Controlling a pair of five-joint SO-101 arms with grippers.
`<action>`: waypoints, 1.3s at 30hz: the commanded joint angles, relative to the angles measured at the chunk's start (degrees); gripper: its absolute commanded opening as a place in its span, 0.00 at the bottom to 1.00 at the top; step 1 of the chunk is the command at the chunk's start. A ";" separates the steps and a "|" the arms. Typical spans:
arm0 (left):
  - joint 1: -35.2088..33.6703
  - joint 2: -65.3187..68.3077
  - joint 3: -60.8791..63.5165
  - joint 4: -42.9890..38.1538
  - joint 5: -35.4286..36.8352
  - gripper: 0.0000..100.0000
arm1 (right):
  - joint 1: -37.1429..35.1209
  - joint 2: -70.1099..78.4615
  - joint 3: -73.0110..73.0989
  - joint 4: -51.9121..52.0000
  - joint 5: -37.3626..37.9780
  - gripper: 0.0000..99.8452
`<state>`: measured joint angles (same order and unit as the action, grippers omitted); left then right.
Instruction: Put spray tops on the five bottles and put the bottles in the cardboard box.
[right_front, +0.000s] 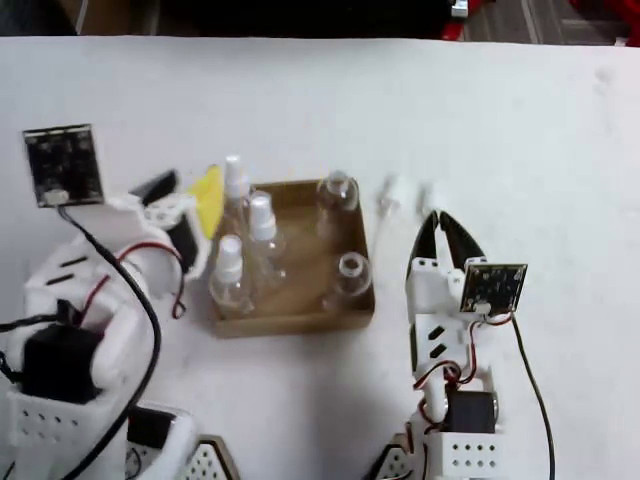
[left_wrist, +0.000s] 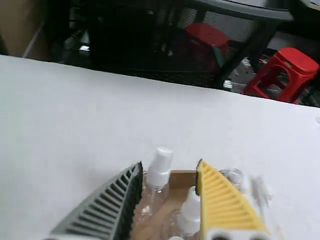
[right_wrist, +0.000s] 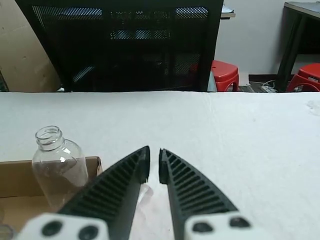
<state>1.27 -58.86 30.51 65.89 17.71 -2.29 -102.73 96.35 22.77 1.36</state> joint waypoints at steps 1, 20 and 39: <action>-7.16 -0.57 3.16 -0.62 0.88 0.17 | -0.04 -0.48 0.53 0.04 -0.09 0.02; -17.27 -0.57 37.98 -33.85 -2.37 0.17 | -0.57 -0.48 0.53 1.80 -0.18 0.26; -16.75 -0.57 38.24 -34.20 -2.29 0.17 | -1.98 -0.48 0.53 1.27 -0.18 0.16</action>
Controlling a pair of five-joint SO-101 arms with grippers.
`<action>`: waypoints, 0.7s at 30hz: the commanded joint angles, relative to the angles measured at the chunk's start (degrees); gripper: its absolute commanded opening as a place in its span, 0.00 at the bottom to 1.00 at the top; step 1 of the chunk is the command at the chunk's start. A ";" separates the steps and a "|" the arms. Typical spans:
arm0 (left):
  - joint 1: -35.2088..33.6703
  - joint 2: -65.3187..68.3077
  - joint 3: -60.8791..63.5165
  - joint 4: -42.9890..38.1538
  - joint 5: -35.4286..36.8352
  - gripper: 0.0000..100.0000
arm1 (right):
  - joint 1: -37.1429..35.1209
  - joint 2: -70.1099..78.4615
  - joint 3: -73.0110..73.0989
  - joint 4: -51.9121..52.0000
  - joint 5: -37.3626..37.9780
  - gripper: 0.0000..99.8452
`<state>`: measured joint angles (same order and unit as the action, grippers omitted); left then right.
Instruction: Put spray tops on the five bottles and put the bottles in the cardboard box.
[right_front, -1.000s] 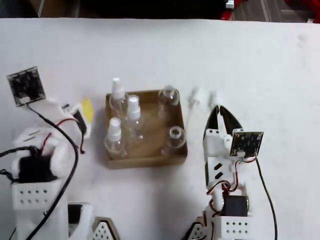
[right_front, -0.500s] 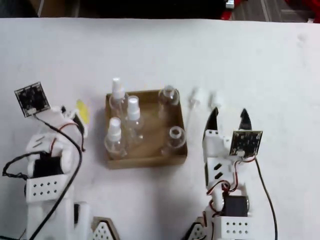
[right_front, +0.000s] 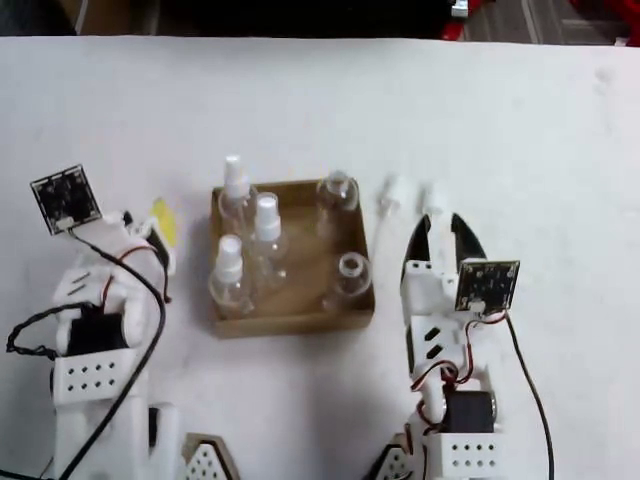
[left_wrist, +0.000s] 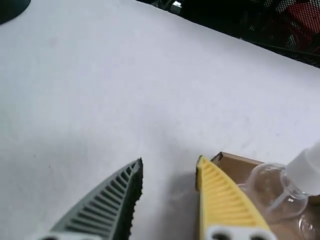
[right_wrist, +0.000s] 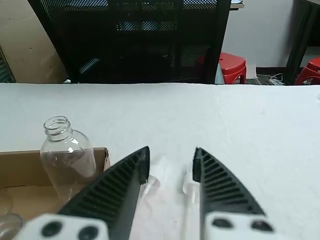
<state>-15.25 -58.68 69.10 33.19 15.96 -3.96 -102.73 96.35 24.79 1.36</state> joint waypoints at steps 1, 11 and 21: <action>-0.22 -0.84 -0.35 -1.49 -0.53 0.17 | -0.31 -0.48 0.53 -0.66 -0.18 0.17; 2.24 -0.92 -5.36 0.79 16.09 0.17 | -1.27 -0.57 0.53 -0.13 -0.18 0.17; 5.32 -0.75 -4.84 0.88 -5.19 0.17 | -9.80 -0.48 0.53 -3.65 -0.18 0.17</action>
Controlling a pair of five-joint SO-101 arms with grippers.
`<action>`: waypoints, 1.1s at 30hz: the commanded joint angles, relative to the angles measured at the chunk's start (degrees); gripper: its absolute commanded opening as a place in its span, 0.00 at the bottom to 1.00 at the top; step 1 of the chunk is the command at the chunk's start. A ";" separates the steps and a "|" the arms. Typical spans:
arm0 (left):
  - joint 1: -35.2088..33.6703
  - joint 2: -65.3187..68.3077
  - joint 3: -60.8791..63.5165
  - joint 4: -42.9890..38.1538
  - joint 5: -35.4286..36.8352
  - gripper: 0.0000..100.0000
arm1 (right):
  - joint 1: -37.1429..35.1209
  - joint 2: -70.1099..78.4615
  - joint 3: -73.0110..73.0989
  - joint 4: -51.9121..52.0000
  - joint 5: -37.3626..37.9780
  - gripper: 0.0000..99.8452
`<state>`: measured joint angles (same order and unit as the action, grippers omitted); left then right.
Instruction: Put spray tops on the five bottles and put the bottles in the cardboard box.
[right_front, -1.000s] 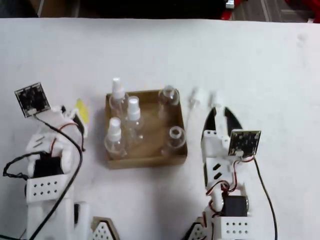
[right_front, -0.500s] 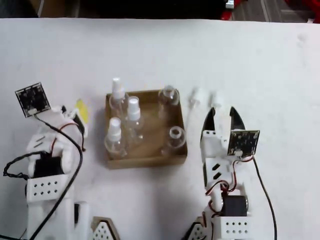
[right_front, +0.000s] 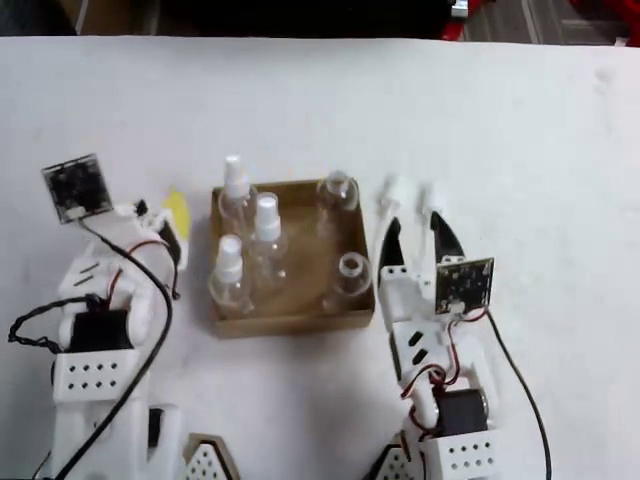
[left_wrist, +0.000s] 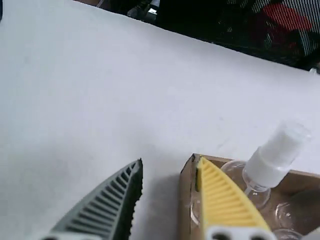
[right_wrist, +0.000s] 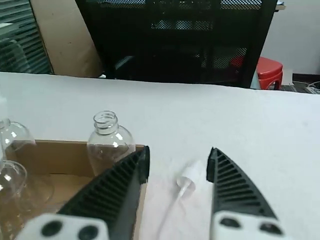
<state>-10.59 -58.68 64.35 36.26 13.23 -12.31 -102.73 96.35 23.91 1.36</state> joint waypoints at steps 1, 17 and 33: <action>0.66 -0.75 1.58 -4.75 -2.46 0.17 | -1.98 -0.48 0.53 -3.47 -0.18 0.17; -3.21 -0.84 16.44 -31.56 -2.81 0.17 | -4.18 -0.48 0.53 -4.44 -0.18 0.17; 4.70 20.53 -15.91 -1.05 -11.16 0.17 | 3.74 -0.48 0.53 -0.92 22.42 0.06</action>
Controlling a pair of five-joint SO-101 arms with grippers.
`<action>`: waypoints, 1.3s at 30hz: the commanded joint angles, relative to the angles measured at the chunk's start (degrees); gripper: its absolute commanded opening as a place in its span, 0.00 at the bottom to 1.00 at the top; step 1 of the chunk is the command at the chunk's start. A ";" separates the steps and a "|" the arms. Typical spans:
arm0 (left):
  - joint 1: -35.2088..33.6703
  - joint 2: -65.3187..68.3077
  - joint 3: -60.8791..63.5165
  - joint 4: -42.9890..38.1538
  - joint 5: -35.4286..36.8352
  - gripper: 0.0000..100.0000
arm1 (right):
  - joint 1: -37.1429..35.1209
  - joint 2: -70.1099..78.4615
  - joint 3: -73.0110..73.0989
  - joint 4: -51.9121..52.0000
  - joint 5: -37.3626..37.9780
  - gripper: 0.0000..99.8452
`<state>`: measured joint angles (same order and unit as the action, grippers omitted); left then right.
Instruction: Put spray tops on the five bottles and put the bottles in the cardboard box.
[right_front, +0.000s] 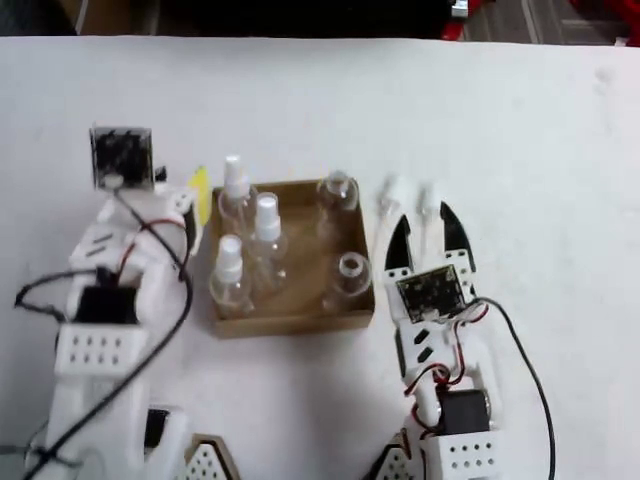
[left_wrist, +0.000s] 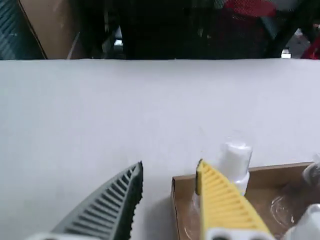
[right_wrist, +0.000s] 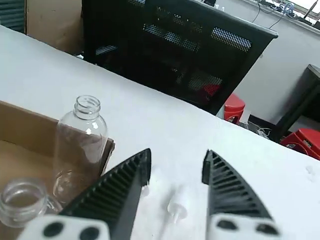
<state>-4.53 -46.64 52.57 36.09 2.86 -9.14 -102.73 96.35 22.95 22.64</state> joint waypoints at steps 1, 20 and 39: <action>-2.07 11.65 -3.78 -3.08 -0.70 0.17 | 0.57 -0.48 0.53 -0.04 1.14 0.04; -8.04 27.30 5.89 -31.38 -2.64 0.17 | 3.30 19.47 -27.96 10.15 -6.59 0.02; -9.19 27.56 6.15 -32.44 -1.76 0.17 | 3.56 113.36 -103.47 44.35 -29.80 0.21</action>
<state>-13.05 -19.12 58.73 5.85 0.31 -6.15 0.48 5.36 62.59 -4.35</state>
